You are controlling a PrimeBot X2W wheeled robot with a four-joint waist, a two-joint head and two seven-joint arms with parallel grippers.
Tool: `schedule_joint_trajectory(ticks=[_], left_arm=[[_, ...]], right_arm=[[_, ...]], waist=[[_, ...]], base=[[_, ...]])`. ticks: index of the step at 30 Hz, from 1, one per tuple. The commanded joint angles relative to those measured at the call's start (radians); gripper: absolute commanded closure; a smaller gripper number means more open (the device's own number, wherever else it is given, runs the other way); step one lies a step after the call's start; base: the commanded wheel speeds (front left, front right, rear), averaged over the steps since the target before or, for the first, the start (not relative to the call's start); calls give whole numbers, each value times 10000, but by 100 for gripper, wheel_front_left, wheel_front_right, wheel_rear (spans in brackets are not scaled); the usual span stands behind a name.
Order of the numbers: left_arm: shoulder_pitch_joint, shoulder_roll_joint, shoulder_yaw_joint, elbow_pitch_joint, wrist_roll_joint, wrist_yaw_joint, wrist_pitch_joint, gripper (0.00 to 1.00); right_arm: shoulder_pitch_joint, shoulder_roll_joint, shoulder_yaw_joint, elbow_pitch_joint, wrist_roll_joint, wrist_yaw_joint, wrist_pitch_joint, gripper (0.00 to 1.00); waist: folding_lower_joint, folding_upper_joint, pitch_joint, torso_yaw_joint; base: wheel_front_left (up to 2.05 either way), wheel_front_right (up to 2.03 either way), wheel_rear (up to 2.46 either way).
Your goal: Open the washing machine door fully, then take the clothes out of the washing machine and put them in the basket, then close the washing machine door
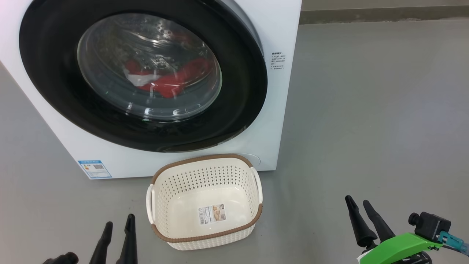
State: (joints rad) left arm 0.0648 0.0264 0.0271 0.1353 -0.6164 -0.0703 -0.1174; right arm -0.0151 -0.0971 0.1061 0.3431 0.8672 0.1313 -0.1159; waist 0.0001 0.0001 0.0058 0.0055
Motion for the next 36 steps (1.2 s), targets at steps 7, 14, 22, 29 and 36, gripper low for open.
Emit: schedule_joint_trajectory(ticks=[7,14,22,29,36], left_arm=[[43,188,156,-492,1414,132,-416,0],[117,198,161,-511,2142,88,-624,0],[198,210,153,-492,2945,26,-862,0],[259,220,147,-487,3668,-3,-1069,0],[341,230,211,-275,3991,-98,-1277,0]], right_arm=[[-68,-244,213,-235,-1122,-3,-442,0],[-39,-244,193,-276,-1769,-4,-648,0],[53,-236,75,-347,-2556,-4,-883,0],[188,-169,-83,-383,-3230,-5,-1088,0],[356,-155,-169,-459,-3889,-5,-1294,0]], waist=[[-1,-1,29,-14],[-1,-1,58,-37],[-1,-1,85,-71],[-1,-1,95,-80],[-1,-1,102,-92]], base=[[0,0,0],[0,0,0],[0,0,0],[0,0,0],[0,0,0]])
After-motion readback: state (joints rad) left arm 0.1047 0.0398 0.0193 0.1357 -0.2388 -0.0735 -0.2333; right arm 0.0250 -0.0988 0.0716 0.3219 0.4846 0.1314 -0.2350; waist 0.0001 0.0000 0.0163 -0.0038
